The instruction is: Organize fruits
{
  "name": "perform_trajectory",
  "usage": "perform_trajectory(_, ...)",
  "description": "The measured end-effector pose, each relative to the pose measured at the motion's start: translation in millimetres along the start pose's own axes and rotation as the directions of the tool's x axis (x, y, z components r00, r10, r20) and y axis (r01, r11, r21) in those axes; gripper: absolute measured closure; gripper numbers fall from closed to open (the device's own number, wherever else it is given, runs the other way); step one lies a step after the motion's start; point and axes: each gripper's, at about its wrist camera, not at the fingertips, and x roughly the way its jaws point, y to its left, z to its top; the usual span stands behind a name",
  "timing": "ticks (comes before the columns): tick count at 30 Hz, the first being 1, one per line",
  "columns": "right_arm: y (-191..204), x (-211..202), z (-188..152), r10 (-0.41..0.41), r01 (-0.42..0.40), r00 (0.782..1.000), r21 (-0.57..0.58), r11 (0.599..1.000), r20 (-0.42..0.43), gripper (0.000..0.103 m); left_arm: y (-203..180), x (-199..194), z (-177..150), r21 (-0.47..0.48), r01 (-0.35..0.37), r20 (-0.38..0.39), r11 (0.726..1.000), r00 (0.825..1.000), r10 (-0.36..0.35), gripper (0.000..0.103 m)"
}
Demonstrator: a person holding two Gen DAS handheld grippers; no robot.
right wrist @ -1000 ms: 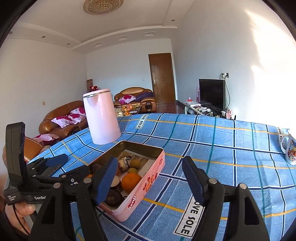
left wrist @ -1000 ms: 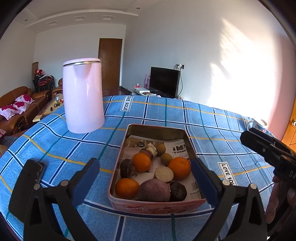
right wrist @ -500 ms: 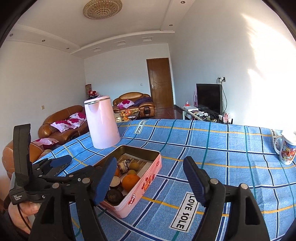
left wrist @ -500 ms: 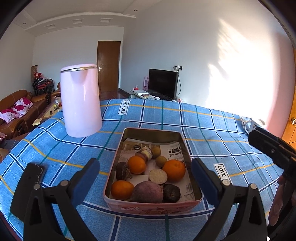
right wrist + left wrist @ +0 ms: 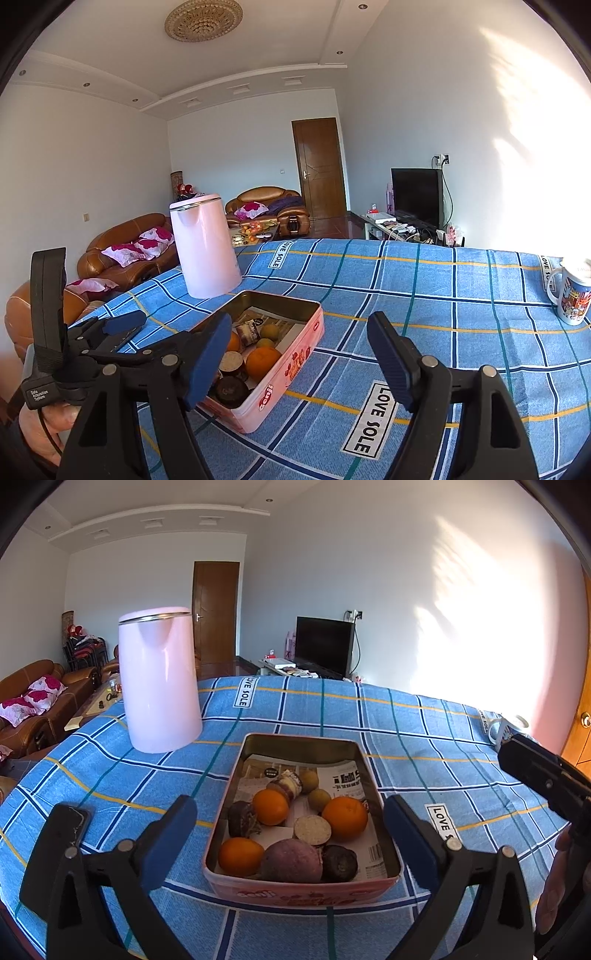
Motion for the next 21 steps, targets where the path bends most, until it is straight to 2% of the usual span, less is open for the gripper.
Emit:
perform_trajectory(8, -4, -8, -2, -0.008, 0.007, 1.0, 0.008, 1.0, 0.015, 0.026, -5, 1, 1, 0.014, -0.016, -0.008, 1.0, 1.0, 0.016, 0.0)
perform_trajectory(15, -10, -16, -4, -0.015, 0.015, 0.999, 0.025, 1.0, 0.028, 0.026, -10, -5, 3, 0.032, -0.034, 0.02, 0.999, 0.999, 0.033, 0.0)
perform_trajectory(21, -13, -19, -6, -0.014, 0.013, 0.999, 0.035, 0.999, 0.029, 0.025, -14, -2, 2, 0.045, -0.042, 0.002, 0.998, 0.999, 0.041, 0.0)
